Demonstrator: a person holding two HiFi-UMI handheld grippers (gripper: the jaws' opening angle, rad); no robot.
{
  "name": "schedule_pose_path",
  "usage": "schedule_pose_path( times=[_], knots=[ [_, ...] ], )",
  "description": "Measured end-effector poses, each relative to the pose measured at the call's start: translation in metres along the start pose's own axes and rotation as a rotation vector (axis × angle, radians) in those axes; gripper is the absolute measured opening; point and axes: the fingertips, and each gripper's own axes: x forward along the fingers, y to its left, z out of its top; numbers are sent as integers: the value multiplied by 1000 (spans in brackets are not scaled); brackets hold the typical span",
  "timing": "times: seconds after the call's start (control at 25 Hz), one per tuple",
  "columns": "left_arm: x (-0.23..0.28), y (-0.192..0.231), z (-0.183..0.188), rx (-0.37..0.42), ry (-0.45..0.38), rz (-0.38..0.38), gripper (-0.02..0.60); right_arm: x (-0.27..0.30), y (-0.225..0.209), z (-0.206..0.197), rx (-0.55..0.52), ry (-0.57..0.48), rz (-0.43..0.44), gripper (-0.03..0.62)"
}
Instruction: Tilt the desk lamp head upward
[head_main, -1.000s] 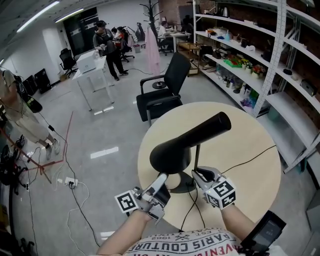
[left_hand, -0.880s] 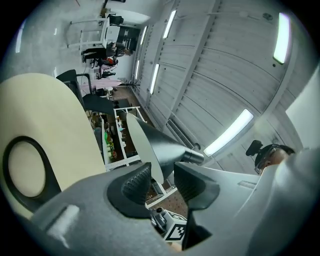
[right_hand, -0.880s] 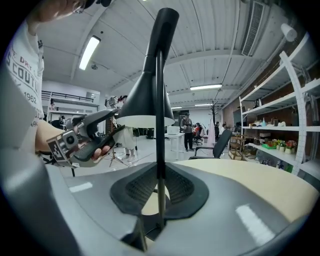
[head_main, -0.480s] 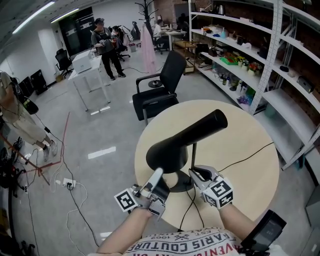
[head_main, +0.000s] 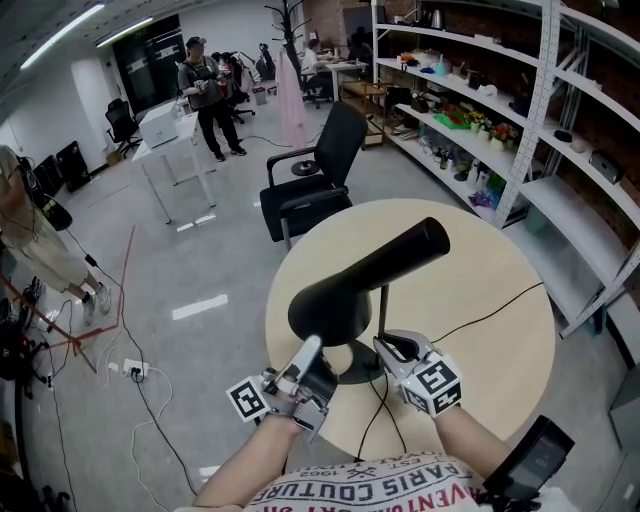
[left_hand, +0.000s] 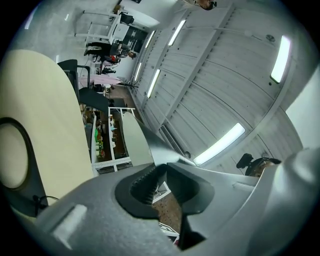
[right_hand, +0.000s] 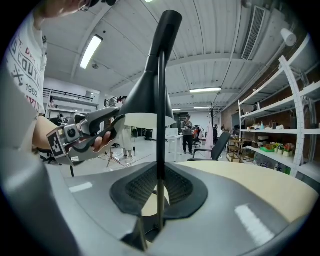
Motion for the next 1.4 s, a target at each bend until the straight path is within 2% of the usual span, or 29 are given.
schedule_pose_path(
  times=[0.44,0.68,1.4],
  knots=[
    [2,-1,3,18,16,4,51,0,-2,-2,6,0,-3,44],
    [1,-5,13,64,25,10,49,1,-1,-3,5,2,-4,44],
    [1,-15,27,142,51,39,51,2,3,-3,6,10,4,44]
  ],
)
